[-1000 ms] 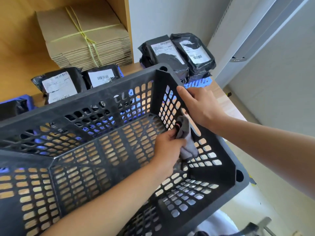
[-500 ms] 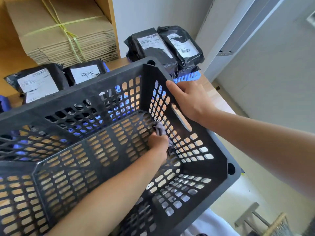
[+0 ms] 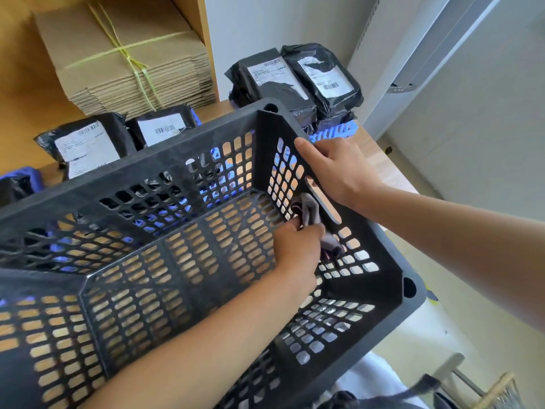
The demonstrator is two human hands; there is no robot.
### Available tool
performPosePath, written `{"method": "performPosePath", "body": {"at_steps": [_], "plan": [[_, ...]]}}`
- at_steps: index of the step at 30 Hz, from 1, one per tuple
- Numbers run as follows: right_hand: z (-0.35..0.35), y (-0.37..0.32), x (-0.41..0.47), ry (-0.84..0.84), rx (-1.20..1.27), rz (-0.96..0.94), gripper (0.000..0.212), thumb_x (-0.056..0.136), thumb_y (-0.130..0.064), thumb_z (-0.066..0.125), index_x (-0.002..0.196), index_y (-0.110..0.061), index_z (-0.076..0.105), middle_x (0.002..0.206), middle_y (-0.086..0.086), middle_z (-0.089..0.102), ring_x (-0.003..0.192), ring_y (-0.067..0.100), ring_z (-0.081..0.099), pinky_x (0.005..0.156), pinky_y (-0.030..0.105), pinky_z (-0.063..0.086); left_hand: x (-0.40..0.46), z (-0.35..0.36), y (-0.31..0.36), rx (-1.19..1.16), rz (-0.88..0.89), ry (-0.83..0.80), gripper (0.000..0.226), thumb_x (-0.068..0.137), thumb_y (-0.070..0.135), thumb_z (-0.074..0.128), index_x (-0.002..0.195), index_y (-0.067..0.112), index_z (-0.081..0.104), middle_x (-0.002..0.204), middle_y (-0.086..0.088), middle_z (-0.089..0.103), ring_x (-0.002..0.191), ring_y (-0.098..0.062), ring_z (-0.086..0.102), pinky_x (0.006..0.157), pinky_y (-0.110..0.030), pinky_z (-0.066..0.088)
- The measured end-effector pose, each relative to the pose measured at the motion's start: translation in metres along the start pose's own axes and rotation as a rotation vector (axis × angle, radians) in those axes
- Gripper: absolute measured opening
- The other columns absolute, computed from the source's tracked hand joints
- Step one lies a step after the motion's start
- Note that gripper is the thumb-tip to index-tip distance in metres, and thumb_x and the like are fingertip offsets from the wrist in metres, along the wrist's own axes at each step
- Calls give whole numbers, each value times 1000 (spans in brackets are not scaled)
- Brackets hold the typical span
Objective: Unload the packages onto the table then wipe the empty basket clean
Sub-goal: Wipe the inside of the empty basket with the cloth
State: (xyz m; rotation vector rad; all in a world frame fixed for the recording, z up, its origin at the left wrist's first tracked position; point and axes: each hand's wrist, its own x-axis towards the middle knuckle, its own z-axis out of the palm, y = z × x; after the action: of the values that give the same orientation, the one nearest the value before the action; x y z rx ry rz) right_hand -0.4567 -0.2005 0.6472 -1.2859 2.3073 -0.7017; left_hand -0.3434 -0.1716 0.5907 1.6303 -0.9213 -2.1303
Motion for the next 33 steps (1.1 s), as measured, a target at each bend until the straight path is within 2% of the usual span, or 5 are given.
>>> {"method": "performPosePath", "body": {"at_steps": [10, 15, 20, 28, 33], "plan": [[0, 0, -1, 87, -58, -36, 60, 98, -58, 40, 74, -5, 57, 66, 10, 62, 68, 29, 57, 67, 44, 50, -6, -38, 13, 30, -96, -326, 22, 76, -10, 53, 75, 11, 59, 76, -11, 58, 75, -26, 58, 70, -33, 47], [-19, -8, -28, 200, -57, -144, 33, 99, -44, 49, 117, -20, 63, 111, -5, 67, 102, 13, 61, 88, 33, 49, 31, -56, -19, 98, -180, -54, 13, 81, -2, 57, 82, 12, 54, 81, -9, 57, 78, -25, 58, 73, -34, 48], [-31, 23, -76, -74, -38, 115, 48, 101, -47, 42, 140, -20, 49, 141, 3, 53, 123, 21, 52, 102, 33, 39, 65, -39, -72, 174, -360, -67, 36, 87, 4, 61, 122, 2, 53, 117, -18, 62, 107, -31, 62, 89, -41, 53], [-23, 31, -103, -78, 7, 167, 51, 105, -45, 31, 69, -13, 48, 62, 2, 54, 62, 20, 49, 62, 36, 39, 75, 19, -96, 381, -358, 38, 43, 102, 14, 43, 141, -3, 46, 137, -17, 57, 123, -32, 59, 85, -34, 52], [-24, 33, -102, -61, 14, 172, 54, 105, -44, 33, 59, -15, 37, 53, 0, 42, 53, 19, 40, 56, 37, 32, 89, 17, -95, 133, -393, 201, 47, 104, 21, 45, 146, 1, 38, 139, -11, 51, 126, -23, 52, 101, -30, 42]]}}
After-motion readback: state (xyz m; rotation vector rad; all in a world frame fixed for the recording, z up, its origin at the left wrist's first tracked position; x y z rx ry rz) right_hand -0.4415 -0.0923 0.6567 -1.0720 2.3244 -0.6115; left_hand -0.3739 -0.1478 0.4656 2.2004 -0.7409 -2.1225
